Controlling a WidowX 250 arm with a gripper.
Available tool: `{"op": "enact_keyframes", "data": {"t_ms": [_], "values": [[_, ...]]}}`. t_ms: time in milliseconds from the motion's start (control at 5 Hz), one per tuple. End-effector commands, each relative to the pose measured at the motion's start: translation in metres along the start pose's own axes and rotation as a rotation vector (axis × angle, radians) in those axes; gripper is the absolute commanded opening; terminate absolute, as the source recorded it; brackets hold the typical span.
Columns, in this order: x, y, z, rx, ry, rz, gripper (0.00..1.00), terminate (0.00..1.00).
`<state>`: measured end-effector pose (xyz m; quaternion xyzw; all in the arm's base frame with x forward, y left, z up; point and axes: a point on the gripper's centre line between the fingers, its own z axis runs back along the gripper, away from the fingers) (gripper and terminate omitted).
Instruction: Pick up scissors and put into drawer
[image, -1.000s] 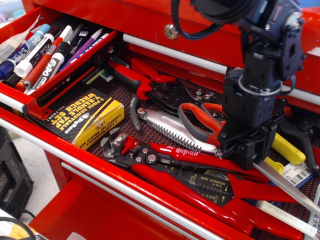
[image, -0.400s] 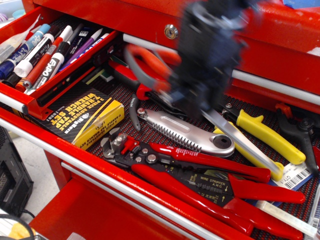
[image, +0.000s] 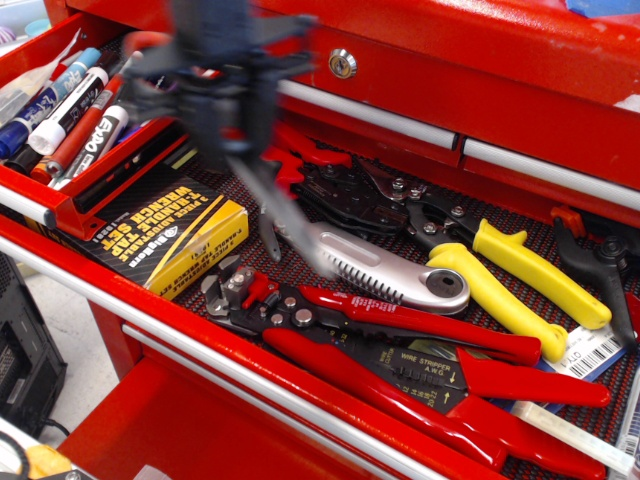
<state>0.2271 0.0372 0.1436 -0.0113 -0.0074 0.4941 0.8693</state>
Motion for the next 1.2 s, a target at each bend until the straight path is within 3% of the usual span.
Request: {"op": "enact_keyframes", "data": {"t_ms": [0, 600, 800, 1000], "values": [[0.069, 0.019, 0.021, -0.025, 0.049, -0.157, 0.0, 0.0], [0.142, 0.028, 0.01, -0.098, -0.009, -0.292, 0.0, 0.0], [0.156, 0.028, 0.0, -0.123, 0.025, -0.4, 1.0, 0.0], [0.156, 0.028, 0.0, -0.123, 0.025, -0.4, 1.0, 1.0]]}}
